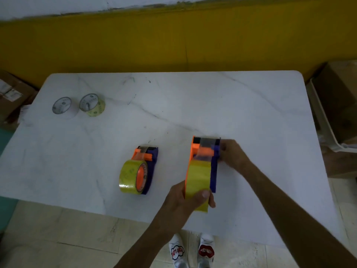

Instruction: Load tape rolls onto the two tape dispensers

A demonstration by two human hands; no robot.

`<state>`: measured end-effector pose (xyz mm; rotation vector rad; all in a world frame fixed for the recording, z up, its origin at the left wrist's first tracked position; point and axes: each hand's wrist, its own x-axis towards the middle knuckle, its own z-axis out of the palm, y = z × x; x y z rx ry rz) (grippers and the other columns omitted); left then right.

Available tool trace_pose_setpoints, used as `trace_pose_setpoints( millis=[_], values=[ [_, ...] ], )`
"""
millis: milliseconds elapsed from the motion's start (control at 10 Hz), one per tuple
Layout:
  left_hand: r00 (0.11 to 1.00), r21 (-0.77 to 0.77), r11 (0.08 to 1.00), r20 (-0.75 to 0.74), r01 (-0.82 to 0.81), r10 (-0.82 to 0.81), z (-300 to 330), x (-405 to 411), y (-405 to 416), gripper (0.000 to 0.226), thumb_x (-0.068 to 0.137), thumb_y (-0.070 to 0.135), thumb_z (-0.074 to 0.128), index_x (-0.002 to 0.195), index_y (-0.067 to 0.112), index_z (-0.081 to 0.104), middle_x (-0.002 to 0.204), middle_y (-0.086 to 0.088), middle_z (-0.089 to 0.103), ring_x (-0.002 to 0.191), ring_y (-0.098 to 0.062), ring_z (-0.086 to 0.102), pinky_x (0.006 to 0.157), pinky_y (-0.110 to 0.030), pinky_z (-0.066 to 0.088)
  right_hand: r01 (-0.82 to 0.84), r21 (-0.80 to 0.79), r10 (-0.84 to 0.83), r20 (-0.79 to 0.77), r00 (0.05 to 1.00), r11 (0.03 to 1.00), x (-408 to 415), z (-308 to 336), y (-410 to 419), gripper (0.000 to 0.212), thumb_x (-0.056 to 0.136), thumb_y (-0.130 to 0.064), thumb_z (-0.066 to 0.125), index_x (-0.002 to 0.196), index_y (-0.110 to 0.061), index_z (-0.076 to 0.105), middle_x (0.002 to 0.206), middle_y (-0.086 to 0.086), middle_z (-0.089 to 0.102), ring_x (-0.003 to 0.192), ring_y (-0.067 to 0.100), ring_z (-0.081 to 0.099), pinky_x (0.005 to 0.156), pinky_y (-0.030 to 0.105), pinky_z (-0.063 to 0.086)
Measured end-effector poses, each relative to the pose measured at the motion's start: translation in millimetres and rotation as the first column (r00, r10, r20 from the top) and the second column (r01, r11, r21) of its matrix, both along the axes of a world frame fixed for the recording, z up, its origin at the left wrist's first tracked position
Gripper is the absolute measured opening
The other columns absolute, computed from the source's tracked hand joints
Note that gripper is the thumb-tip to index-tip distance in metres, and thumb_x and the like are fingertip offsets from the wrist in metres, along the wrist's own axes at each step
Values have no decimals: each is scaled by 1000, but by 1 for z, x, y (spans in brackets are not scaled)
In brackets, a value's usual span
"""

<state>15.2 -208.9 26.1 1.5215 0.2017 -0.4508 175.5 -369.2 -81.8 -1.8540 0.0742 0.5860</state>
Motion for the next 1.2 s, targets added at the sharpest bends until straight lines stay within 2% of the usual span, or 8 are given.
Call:
trace_pose_setpoints(
  millis=[300,500,600,800,900,1000,1100,1200],
  values=[
    [981,-56,986,-130,-155,147,-8,22,3,26,84,38,65,85,13,73,83,-9,74,80,-25,70,88,-46,54,445,461,-216,-468,857,768,-92,-6,32,36,98,-1,34,72,-2,58,44,-1,63,38,12,58,43,19,47],
    [962,-140,972,-228,-188,154,-14,36,5,24,89,31,63,88,8,68,78,-10,71,74,-23,67,81,-41,54,568,442,-243,-599,763,694,-126,-2,35,35,98,-20,42,112,2,64,98,20,69,93,33,64,75,41,52],
    [944,-31,983,-286,-182,166,-24,47,6,27,81,37,70,88,10,71,82,-12,74,78,-25,69,82,-41,56,597,459,-181,-674,717,658,-135,2,39,38,99,-37,38,110,-10,64,101,14,71,93,33,65,76,42,53],
    [946,32,996,-312,-85,90,-39,42,12,27,88,32,64,89,7,72,75,-5,76,71,-18,71,66,-26,59,446,260,-122,-737,665,856,-162,8,42,50,99,-38,36,114,0,65,98,16,77,84,32,74,74,39,58],
    [957,42,997,-280,-66,75,-39,38,16,46,82,46,66,95,2,72,89,-13,76,85,-23,70,83,-35,56,266,201,-35,-734,678,943,-186,15,39,65,95,-55,33,106,-4,71,101,11,78,93,32,73,78,36,58],
    [967,226,974,-238,-34,89,-25,37,21,46,82,55,61,61,14,58,56,5,57,54,-9,53,53,-17,40,243,147,-64,-721,690,959,-208,28,36,60,93,-55,39,104,-6,72,99,8,78,94,32,73,71,32,55],
    [989,427,902,-150,59,7,-18,31,39,50,85,63,46,62,20,40,62,2,38,58,-14,38,57,-28,27,262,72,-147,-671,727,962,-225,42,32,55,95,-49,41,106,-4,71,100,11,78,97,34,71,72,34,55],
    [991,557,822,-108,123,-75,-7,15,66,46,87,56,50,106,14,55,98,-1,54,88,-14,49,73,-28,36,315,68,-212,-604,768,947,-234,68,41,46,96,-38,46,115,-2,66,107,12,73,95,31,66,74,34,52]
  ],
)
